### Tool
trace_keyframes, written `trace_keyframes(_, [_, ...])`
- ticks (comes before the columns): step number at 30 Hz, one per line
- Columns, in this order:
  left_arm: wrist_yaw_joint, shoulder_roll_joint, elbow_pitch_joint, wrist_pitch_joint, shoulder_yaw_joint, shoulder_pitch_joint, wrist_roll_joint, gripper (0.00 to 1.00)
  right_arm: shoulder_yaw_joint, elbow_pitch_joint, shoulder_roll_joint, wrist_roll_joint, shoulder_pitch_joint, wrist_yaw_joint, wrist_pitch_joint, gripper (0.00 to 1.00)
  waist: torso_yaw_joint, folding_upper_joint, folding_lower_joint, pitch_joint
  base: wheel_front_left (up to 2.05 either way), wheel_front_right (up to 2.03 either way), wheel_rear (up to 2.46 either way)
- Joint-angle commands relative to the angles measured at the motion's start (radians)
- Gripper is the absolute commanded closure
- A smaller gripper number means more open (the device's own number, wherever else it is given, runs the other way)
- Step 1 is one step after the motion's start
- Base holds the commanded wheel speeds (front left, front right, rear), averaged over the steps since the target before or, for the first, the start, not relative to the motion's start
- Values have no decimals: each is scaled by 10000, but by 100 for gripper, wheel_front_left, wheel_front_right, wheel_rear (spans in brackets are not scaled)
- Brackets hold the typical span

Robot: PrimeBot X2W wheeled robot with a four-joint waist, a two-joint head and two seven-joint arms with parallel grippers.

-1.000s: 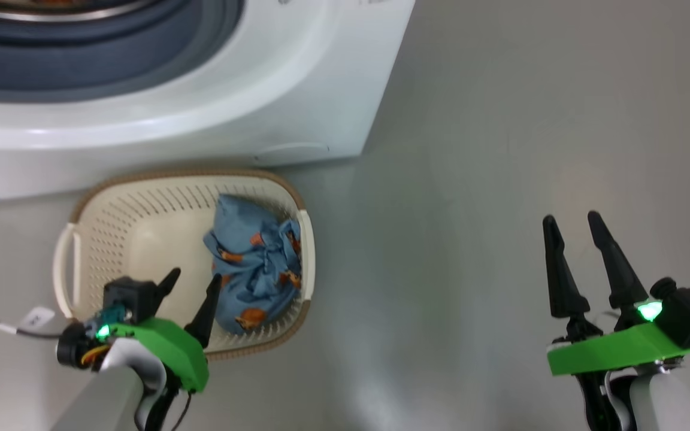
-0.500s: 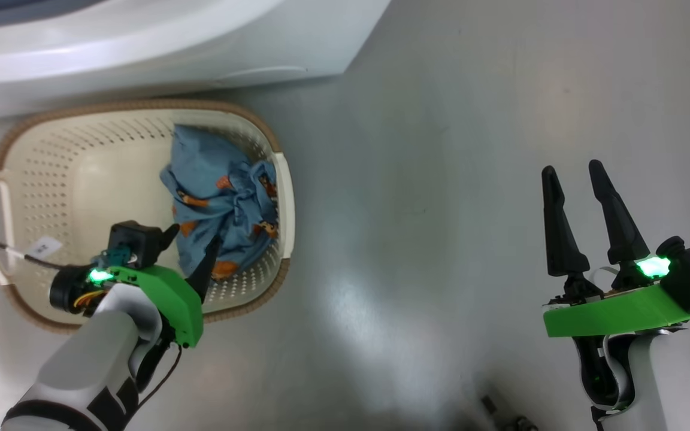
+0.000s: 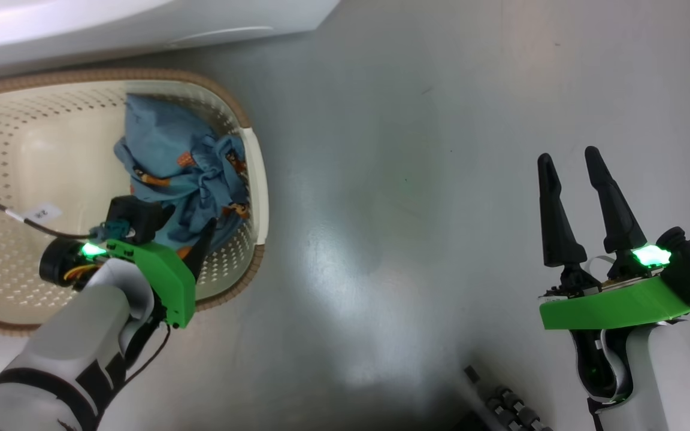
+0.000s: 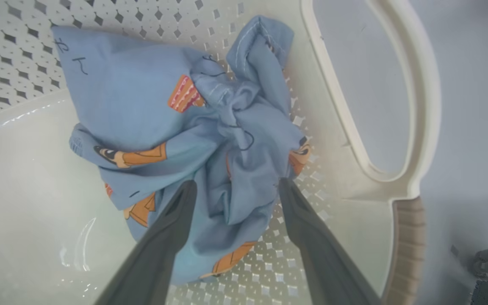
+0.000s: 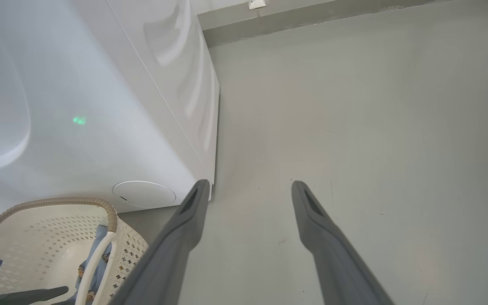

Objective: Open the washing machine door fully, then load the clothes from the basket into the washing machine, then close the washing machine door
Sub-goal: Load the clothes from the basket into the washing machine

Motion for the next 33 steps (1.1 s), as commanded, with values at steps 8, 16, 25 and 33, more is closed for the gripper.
trace_keyframes(8, [-15, 527, 57, -65, -659, -446, -636, 0, 359, -355, 14, 174, 75, 62, -48, 0, -290, -1, -1, 339, 0, 0, 0])
trace_keyframes(16, [-15, 598, -29, -65, -1266, -742, -1373, 100, 331, -382, 14, 179, 61, 62, -48, 0, -437, -1, -1, 366, 0, 0, 0])
trace_keyframes(25, [-15, 517, -213, -65, -1195, -722, -2093, 100, 152, -327, 14, 56, 65, 62, -48, 0, -99, -1, -1, -200, 0, 0, 0])
trace_keyframes(33, [-15, 489, -562, -65, 582, -138, -1708, 100, 51, -179, 14, -134, 152, 62, -48, 0, 403, -1, -1, -1164, 0, 0, 0])
